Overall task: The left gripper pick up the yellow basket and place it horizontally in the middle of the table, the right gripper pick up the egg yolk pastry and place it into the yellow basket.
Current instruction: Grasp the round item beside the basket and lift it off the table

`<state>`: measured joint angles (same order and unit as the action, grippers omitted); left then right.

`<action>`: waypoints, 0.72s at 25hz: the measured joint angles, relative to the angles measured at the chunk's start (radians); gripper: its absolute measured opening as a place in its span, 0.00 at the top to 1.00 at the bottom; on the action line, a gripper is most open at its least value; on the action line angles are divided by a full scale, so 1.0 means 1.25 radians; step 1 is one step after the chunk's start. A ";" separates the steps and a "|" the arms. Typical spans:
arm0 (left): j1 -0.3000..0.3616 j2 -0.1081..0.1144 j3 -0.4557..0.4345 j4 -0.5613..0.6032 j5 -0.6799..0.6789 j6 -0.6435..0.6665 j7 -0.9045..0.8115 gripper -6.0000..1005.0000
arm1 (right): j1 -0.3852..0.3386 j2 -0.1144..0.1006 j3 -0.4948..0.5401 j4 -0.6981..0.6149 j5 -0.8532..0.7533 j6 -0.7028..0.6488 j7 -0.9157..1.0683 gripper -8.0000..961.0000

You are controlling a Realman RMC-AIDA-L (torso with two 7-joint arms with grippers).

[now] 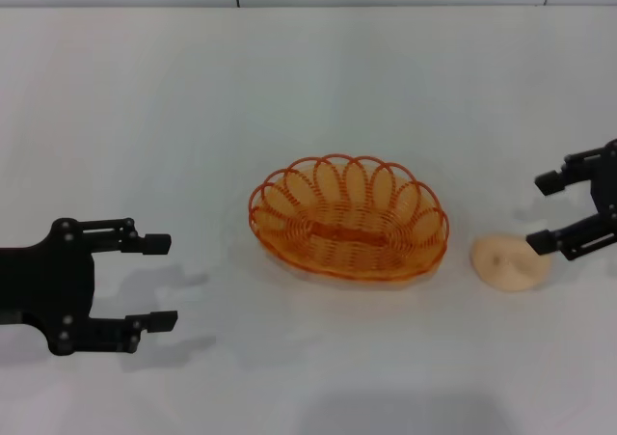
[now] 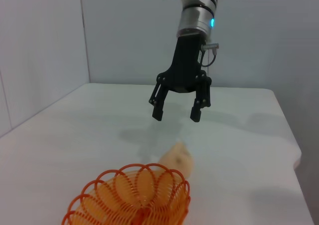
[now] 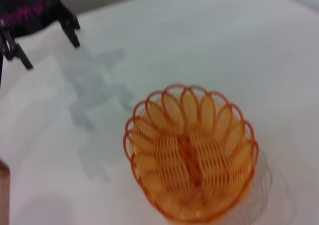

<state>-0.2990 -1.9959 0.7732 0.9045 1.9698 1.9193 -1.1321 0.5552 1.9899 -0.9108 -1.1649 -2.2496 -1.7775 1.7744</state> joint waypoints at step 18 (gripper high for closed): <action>-0.006 -0.008 0.061 0.038 0.009 0.024 -0.033 0.26 | 0.105 0.013 -0.076 0.055 -0.180 0.019 0.082 0.12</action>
<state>-0.3060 -2.0062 0.8489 0.9526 1.9806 1.9490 -1.1728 0.6860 2.0062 -1.0052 -1.0960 -2.4752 -1.7543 1.8763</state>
